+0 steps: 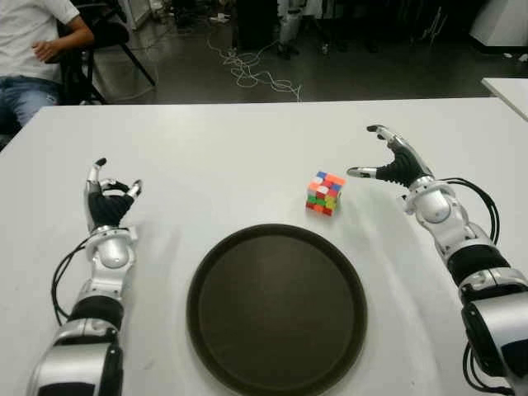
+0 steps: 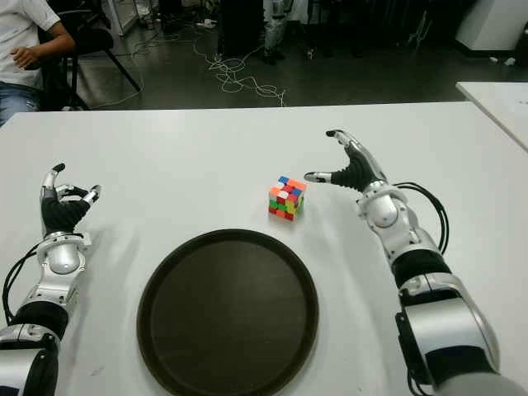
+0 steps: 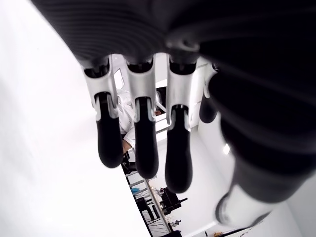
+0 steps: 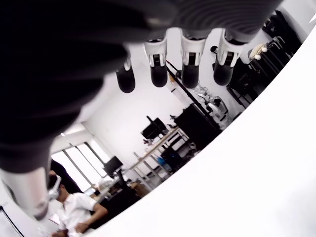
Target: Pick up the Rubik's Cube and put it in the plate
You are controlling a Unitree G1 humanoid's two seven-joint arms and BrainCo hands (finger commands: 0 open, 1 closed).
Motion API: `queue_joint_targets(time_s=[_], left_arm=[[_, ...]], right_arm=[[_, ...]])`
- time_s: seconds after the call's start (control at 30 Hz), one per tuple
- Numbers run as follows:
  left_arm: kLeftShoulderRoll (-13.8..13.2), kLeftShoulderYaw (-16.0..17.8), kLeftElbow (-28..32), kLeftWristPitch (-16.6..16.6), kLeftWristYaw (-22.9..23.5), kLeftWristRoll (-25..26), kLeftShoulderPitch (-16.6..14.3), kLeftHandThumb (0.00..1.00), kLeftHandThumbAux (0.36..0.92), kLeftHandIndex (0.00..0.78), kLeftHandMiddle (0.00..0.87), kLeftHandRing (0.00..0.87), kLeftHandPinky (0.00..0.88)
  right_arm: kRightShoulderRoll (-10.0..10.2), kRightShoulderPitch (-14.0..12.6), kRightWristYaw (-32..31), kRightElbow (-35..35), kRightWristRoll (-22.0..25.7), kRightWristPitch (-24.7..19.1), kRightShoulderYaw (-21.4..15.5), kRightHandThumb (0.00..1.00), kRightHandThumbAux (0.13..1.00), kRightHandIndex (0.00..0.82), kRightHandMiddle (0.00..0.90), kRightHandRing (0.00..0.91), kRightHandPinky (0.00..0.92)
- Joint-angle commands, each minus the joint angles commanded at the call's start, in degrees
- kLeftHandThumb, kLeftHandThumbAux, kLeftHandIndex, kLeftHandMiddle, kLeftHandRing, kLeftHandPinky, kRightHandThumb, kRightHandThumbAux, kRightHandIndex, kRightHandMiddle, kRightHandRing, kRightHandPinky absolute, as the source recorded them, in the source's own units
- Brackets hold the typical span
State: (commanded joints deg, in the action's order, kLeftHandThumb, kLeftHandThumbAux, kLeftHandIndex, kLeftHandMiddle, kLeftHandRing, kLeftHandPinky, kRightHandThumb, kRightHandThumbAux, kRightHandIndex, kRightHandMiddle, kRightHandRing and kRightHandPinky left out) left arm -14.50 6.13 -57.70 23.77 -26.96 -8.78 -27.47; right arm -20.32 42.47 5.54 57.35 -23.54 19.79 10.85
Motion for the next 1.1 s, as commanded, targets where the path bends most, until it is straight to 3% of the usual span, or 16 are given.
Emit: queue_joint_targets(time_s=[0.1, 0.17, 0.23, 0.37, 0.5, 0.63, 0.7, 0.77, 0.87, 1.1], left_arm=[[0.10, 0.05, 0.23, -0.15, -0.05, 0.07, 0.00, 0.302, 0.782, 0.140, 0.669, 0.747, 0.764], [0.15, 0.04, 0.37, -0.22, -0.10, 0.08, 0.02, 0.296, 0.778, 0.143, 0.680, 0.758, 0.771], [0.21, -0.02, 0.50, -0.30, -0.24, -0.02, 0.06, 0.293, 0.776, 0.144, 0.684, 0.762, 0.774], [0.23, -0.24, 0.88, -0.66, -0.71, -0.38, 0.18, 0.287, 0.780, 0.134, 0.514, 0.595, 0.610], [0.23, -0.28, 1.09, -1.01, -0.80, -0.46, 0.27, 0.283, 0.780, 0.131, 0.457, 0.537, 0.570], [0.26, -0.22, 1.28, -1.17, -0.73, -0.51, 0.35, 0.284, 0.778, 0.131, 0.480, 0.548, 0.596], [0.26, -0.20, 1.42, -1.32, -0.59, -0.51, 0.42, 0.284, 0.779, 0.131, 0.518, 0.593, 0.625], [0.27, -0.18, 1.57, -1.49, -0.48, -0.54, 0.44, 0.280, 0.784, 0.129, 0.570, 0.646, 0.662], [0.31, -0.15, 1.78, -1.71, -0.37, -0.54, 0.48, 0.277, 0.788, 0.127, 0.606, 0.680, 0.690], [0.27, -0.06, 1.69, -2.23, -0.22, -0.46, 0.35, 0.310, 0.788, 0.129, 0.585, 0.665, 0.675]], right_arm=[[0.11, 0.30, -0.40, -1.12, -0.95, -2.72, 0.85, 0.000, 0.624, 0.036, 0.038, 0.287, 0.144], [0.22, 0.37, -0.77, -1.94, -1.31, -4.27, 1.28, 0.000, 0.635, 0.030, 0.036, 0.464, 0.217], [0.34, 0.32, -1.16, -3.02, -1.74, -5.62, 1.69, 0.000, 0.639, 0.028, 0.035, 0.524, 0.242], [0.47, 0.40, -2.46, -5.93, -2.89, -8.91, 2.90, 0.000, 0.636, 0.036, 0.055, 0.585, 0.305], [0.27, 0.23, -3.17, -7.78, -3.76, -10.84, 3.73, 0.000, 0.623, 0.034, 0.067, 0.515, 0.303], [0.27, 0.01, -3.81, -9.08, -4.10, -12.02, 4.14, 0.000, 0.625, 0.027, 0.077, 0.446, 0.274], [0.47, -0.02, -4.45, -10.01, -4.26, -12.75, 4.47, 0.000, 0.627, 0.022, 0.078, 0.429, 0.308], [0.54, -0.09, -4.96, -10.74, -4.31, -13.30, 4.69, 0.000, 0.619, 0.024, 0.083, 0.302, 0.287], [0.57, -0.12, -5.75, -11.51, -4.30, -13.89, 4.98, 0.000, 0.615, 0.022, 0.079, 0.220, 0.270], [0.92, 0.59, -7.48, -11.59, -5.05, -14.83, 6.16, 0.000, 0.626, 0.009, 0.064, 0.116, 0.188]])
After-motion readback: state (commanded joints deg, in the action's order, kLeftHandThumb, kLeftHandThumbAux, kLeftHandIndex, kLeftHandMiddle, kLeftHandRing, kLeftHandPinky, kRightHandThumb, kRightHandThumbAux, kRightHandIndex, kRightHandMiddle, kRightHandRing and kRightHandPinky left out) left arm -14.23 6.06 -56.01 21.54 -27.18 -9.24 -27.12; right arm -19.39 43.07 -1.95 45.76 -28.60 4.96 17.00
